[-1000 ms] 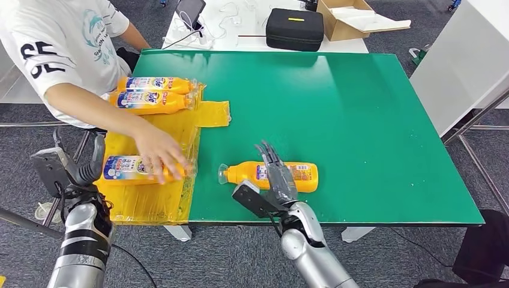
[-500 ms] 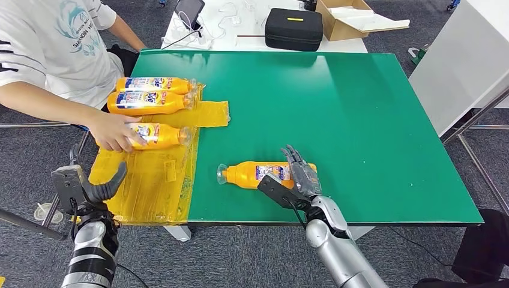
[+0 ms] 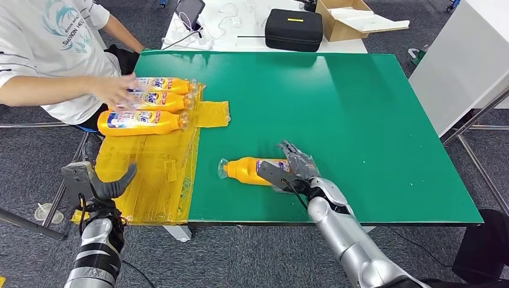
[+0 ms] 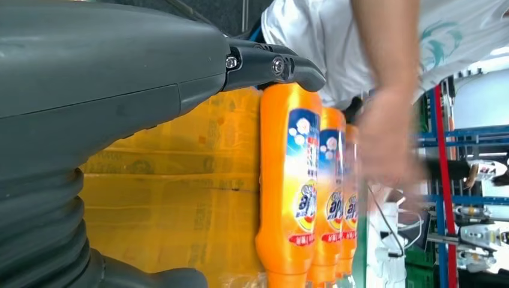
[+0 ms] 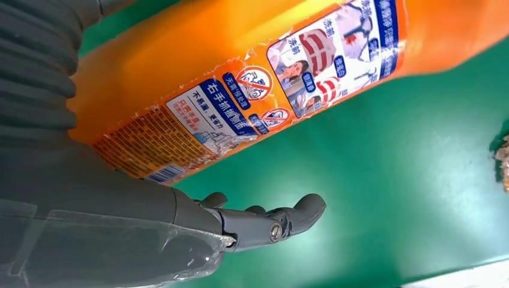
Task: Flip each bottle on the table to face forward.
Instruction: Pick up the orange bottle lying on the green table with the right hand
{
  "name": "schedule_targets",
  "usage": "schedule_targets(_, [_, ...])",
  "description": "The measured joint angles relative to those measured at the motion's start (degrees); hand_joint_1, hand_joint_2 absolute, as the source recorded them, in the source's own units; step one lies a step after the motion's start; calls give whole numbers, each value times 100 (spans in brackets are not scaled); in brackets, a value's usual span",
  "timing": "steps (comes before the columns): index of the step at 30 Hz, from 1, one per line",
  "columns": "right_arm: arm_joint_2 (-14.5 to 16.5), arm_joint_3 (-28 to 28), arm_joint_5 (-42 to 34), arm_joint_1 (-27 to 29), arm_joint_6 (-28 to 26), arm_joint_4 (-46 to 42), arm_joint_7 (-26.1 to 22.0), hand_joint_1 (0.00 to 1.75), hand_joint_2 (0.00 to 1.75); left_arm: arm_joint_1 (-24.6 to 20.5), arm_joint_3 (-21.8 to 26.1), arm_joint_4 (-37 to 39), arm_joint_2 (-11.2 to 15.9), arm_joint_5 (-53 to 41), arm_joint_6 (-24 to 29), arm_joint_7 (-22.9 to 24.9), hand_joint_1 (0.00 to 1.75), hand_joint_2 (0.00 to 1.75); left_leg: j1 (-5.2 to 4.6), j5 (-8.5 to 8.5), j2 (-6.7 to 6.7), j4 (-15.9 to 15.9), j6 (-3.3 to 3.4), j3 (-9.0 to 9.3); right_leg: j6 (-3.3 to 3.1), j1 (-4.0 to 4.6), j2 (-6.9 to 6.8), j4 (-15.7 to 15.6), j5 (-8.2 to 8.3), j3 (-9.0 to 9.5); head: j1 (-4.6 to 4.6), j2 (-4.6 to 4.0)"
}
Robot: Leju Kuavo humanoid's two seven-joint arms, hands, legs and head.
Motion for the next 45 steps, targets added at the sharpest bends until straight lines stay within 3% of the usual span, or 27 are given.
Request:
schedule_targets(10, [-10, 203, 44, -594, 613, 680, -4, 0, 175, -136, -11, 336, -4, 57, -168, 0, 0, 175, 0, 0, 0, 0, 0, 2, 0, 0, 1, 0, 0, 1, 1, 1])
schedule_targets(20, [-28, 424, -59, -885, 851, 1066, -78, 0, 175, -238, -11, 576, -6, 59, -205, 0, 0, 175, 1, 0, 5, 1, 0, 10, 0, 1, 2, 0, 1, 4, 0, -1])
schedule_targets(21, [-34, 463, -109, -924, 927, 1117, -108, 4, 175, -251, -11, 599, -6, 61, -211, 0, 0, 175, 1, 0, 8, 1, 0, 12, 0, 1, 3, 0, 2, 5, 1, -1])
schedule_targets(22, [-43, 506, -163, -966, 1006, 1168, -137, 35, 175, -270, -11, 624, -6, 63, -215, 0, 0, 175, 1, 0, 11, 0, 0, 14, -1, 1, 4, 0, 2, 7, 0, -1])
schedule_targets(25, [-70, 653, -304, -1076, 1217, 1333, -217, 158, 175, -341, -16, 714, -8, 75, -213, 0, 0, 175, 0, -1, 16, 0, 0, 23, -1, 1, 5, 0, 2, 13, 0, 0])
schedule_targets(26, [-76, 706, -340, -1105, 1272, 1386, -238, 171, 175, -363, -18, 745, -9, 79, -208, 0, 0, 175, 0, -1, 16, 0, 0, 27, -1, 1, 5, -1, 2, 17, 1, 0])
schedule_targets(45, [-263, 1301, -963, -1240, 1396, 1593, -404, 175, 175, -517, -61, 1092, -44, 81, -169, 0, 0, 175, 0, -1, 16, 0, 0, 55, -1, 1, 4, -1, 2, 48, -1, 0])
